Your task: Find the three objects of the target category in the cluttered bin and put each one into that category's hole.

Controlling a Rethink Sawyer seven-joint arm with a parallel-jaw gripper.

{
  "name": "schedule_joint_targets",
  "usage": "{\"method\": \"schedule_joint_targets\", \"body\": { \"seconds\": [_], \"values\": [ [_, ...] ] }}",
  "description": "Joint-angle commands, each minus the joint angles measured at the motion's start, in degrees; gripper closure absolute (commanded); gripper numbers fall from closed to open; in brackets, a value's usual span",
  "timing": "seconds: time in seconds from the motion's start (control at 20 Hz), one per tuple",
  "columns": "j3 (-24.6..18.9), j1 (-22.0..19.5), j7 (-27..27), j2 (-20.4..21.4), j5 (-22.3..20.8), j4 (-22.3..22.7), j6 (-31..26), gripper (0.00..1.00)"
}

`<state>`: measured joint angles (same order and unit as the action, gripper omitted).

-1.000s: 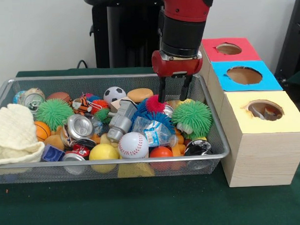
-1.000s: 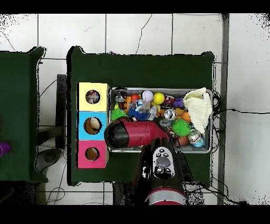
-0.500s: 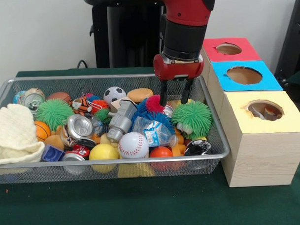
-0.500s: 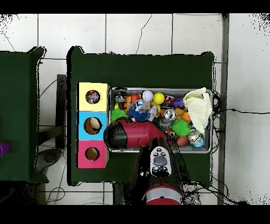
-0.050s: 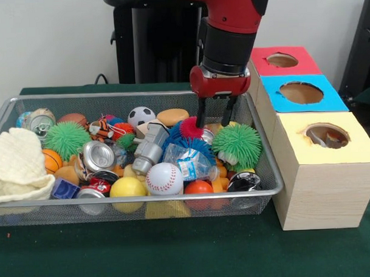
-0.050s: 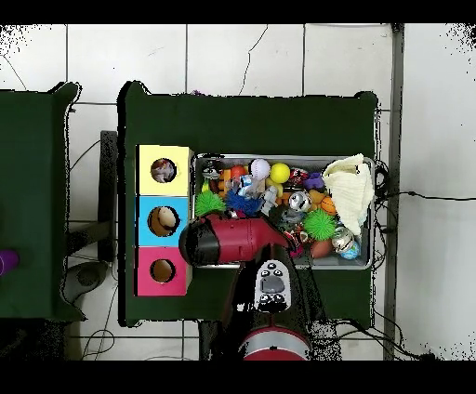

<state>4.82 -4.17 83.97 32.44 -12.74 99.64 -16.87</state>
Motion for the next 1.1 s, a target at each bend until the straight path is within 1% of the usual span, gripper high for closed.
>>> {"method": "schedule_joint_targets", "body": {
  "seconds": [0.05,0.1,0.35,0.5,0.65,0.8,0.85,1.0,1.1],
  "values": [
    [-1.66,-3.77,9.58,-0.27,-0.46,2.09,5.28,0.00],
    [-1.39,-3.53,9.24,0.99,-0.09,2.25,3.15,0.00],
    [-0.78,-3.76,9.29,-0.93,-0.94,1.25,4.62,0.00],
    [0.15,-3.05,9.66,-2.52,-0.96,-0.16,4.66,0.00],
    [0.41,-3.01,9.24,-2.94,-1.12,-0.60,4.63,0.00],
    [0.54,-2.99,9.08,-2.51,-1.35,0.29,5.28,0.00],
    [0.93,-2.56,9.21,-2.37,-1.34,0.52,5.05,0.00],
    [3.30,0.51,11.23,-1.70,-1.06,2.61,5.53,0.00],
    [4.06,1.82,12.03,-1.98,-1.03,3.45,6.85,0.00]
  ]
}}
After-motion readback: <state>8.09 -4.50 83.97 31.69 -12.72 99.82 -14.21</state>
